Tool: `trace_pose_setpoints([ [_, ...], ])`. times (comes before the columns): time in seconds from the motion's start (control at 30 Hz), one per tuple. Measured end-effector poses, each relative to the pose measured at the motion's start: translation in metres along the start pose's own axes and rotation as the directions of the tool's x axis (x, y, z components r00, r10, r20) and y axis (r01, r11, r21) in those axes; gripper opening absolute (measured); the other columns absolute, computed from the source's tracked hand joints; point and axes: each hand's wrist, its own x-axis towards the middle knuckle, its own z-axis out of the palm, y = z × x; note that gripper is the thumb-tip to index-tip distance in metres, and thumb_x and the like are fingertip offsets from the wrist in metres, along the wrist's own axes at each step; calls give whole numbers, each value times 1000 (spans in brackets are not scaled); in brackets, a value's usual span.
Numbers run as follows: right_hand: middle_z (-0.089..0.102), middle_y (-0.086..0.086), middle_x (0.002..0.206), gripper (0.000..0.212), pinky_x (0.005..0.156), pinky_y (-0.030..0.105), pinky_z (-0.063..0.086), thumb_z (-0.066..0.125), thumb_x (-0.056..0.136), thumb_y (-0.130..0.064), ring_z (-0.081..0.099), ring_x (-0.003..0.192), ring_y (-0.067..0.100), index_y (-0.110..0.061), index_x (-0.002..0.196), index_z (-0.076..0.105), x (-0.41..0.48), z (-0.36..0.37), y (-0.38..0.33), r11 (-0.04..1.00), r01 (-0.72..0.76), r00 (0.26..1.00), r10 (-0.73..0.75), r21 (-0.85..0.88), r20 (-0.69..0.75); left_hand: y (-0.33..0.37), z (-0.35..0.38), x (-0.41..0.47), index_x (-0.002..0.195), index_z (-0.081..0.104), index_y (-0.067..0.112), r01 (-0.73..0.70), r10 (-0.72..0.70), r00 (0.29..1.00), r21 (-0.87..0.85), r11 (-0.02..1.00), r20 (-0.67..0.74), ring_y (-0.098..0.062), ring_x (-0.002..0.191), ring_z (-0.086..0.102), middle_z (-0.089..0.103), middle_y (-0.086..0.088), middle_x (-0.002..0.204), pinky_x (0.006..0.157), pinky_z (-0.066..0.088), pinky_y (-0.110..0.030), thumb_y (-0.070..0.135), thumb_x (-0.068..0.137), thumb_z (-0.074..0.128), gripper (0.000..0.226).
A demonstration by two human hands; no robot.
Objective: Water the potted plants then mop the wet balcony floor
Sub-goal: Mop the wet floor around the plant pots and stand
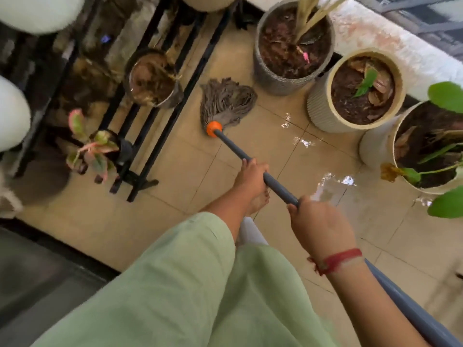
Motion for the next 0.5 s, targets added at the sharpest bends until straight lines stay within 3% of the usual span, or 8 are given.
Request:
trace_pose_setpoints([
  [0.2,66,4,102,34,61,26,42,37,99,-36,66,91,20,-12,112,57,-71,33,-31,979,111,981,-81,-170,173,-40,30,-107,129,51,12,105,-102,994,-70,992,48,-35,124,38,40,-16,132,102,35,-40,16,93,52,36],
  [0.33,66,4,108,32,66,25,41,35,101,-23,65,96,18,-16,127,52,-93,58,-66,934,262,942,-194,-241,273,-95,55,-157,111,61,14,245,-240,970,-140,959,49,-35,121,43,46,-14,127,103,35,-40,15,90,52,23],
  [0.43,63,2,102,57,69,28,44,34,99,-10,63,89,18,-30,149,16,-105,84,-103,846,447,875,-348,-289,336,-142,66,-189,100,61,15,328,-321,945,-183,927,70,-35,116,49,49,-12,122,99,42,-41,17,84,62,17],
  [0.5,62,6,112,63,70,31,46,35,99,-9,63,96,21,-37,149,9,-106,93,-131,792,524,828,-388,-314,405,-170,72,-204,100,60,12,389,-377,921,-198,900,96,-34,112,52,50,-12,120,96,45,-44,20,84,63,18],
])
